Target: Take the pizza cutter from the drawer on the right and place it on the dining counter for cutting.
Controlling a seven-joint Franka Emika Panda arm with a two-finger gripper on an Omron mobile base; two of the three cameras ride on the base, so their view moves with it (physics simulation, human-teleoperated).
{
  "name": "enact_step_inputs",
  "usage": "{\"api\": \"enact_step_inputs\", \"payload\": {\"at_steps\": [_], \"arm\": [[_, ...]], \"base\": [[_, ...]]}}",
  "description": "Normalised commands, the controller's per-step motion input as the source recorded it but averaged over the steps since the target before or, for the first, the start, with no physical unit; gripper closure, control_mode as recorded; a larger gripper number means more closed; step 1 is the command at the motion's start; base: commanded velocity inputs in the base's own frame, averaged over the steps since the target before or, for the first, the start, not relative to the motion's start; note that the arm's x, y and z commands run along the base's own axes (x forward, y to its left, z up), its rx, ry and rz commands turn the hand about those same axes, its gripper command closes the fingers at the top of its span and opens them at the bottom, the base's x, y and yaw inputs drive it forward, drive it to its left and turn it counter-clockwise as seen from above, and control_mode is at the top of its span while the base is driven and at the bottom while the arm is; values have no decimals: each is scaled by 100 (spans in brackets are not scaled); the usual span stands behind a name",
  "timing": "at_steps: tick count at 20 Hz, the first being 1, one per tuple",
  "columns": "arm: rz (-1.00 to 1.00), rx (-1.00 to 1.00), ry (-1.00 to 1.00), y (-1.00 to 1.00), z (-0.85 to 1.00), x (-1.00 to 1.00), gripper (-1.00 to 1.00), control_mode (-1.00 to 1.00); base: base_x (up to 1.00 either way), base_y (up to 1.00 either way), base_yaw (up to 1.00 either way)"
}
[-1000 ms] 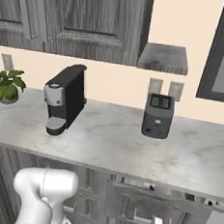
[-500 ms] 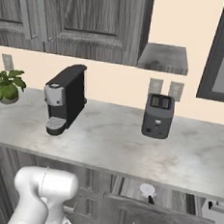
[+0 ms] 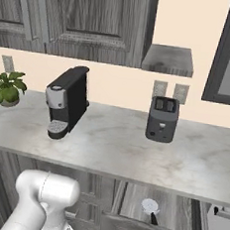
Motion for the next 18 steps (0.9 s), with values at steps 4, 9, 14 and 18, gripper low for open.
{"api": "enact_step_inputs", "payload": {"at_steps": [4, 9, 14, 18], "arm": [[0, 0, 1, -22, -3, -62, 100, -100], [0, 0, 1, -23, -4, -58, 100, -100], [0, 0, 0, -21, -4, -54, 100, -100], [0, 0, 0, -24, 0, -54, 100, -100]], "base": [[0, 0, 0], [0, 0, 0], [0, 0, 0], [0, 0, 0]]}}
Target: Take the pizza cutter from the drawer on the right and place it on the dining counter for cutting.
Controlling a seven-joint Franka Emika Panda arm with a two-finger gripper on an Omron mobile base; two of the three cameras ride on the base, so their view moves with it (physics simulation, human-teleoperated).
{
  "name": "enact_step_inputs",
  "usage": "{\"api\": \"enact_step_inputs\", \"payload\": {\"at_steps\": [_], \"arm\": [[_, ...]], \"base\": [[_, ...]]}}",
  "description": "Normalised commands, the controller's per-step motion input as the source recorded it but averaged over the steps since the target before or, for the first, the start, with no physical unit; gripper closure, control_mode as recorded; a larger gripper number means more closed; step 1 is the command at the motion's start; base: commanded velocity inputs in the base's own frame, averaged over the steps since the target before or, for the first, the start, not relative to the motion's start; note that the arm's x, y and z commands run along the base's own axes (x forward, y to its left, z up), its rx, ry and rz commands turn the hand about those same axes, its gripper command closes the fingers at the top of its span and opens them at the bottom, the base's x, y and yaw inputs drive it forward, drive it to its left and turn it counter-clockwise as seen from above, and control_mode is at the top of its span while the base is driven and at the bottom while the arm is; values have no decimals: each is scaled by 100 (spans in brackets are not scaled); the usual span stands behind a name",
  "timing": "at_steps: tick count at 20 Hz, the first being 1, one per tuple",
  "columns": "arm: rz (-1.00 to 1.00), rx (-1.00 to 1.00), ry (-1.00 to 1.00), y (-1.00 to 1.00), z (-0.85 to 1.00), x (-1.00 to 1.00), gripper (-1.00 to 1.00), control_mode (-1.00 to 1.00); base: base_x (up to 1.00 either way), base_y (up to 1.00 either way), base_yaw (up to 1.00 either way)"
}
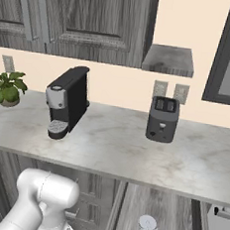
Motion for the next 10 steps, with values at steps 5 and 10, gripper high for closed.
{"api": "enact_step_inputs", "payload": {"at_steps": [5, 10], "arm": [[0, 0, 1, -21, -4, -46, 100, -100], [0, 0, 2, -22, -1, -15, 100, -100]], "base": [[0, 0, 0], [0, 0, 0]]}}
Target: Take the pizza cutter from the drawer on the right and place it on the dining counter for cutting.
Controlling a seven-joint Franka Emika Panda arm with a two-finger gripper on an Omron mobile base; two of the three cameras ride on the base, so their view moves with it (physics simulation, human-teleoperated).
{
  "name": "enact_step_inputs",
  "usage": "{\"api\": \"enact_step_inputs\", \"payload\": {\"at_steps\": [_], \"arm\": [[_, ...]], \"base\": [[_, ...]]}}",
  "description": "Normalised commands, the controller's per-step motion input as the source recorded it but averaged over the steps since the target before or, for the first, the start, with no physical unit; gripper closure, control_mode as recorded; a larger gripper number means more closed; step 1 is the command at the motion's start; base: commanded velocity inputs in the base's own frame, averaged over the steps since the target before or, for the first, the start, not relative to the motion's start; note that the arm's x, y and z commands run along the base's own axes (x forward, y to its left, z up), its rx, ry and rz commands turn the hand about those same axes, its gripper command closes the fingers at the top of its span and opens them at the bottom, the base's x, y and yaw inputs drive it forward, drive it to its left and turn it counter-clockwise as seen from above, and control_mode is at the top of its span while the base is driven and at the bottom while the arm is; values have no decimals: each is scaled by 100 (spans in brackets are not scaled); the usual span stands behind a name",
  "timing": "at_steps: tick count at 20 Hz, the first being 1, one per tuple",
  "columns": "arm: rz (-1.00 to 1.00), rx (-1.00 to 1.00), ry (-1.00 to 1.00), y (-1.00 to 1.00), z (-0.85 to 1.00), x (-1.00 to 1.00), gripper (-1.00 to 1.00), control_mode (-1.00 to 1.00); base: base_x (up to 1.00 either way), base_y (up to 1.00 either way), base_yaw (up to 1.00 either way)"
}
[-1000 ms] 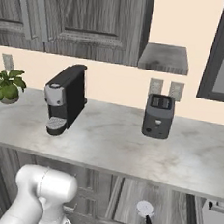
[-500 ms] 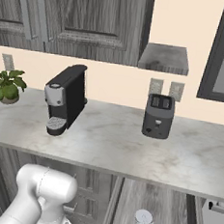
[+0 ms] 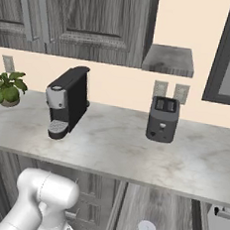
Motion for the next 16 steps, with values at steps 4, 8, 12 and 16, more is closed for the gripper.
{"api": "enact_step_inputs", "payload": {"at_steps": [4, 8, 12, 16], "arm": [[0, 0, 0, -12, -5, -32, -100, -100], [0, 0, 0, -19, -1, -39, -100, -100], [0, 0, 0, -31, 0, -32, -100, -100], [0, 0, 0, -21, 29, -39, -100, -100]], "base": [[0, 0, 0], [0, 0, 0], [0, 0, 0], [0, 0, 0]]}}
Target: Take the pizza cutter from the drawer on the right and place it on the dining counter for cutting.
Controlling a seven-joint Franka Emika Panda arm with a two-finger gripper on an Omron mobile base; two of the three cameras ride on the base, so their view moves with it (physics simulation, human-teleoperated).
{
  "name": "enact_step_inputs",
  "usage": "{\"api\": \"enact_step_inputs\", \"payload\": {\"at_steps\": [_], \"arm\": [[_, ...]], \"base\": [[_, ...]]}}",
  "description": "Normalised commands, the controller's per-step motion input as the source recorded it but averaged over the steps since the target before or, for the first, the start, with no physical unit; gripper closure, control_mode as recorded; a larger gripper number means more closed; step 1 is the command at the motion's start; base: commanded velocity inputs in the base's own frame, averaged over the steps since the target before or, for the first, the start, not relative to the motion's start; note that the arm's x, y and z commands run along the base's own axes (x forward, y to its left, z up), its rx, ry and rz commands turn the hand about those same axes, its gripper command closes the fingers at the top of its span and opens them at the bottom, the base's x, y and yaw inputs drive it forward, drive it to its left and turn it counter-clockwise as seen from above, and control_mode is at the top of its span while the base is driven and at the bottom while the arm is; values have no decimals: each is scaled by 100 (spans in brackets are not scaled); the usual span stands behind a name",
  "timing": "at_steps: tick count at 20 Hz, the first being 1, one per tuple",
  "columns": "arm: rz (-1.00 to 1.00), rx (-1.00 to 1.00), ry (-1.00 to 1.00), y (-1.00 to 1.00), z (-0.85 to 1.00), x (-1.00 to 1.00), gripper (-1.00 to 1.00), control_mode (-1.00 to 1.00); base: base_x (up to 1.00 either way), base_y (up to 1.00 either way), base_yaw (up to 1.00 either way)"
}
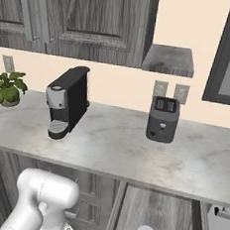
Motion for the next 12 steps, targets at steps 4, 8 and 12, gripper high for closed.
{"api": "enact_step_inputs", "payload": {"at_steps": [4, 8, 12], "arm": [[0, 0, 0, -5, 67, -32, -100, -100], [0, 0, 1, 0, 82, -28, -100, -100], [0, 0, 1, 0, 86, -18, -100, -100]], "base": [[0, 0, 0], [0, 0, 0], [0, 0, 0]]}}
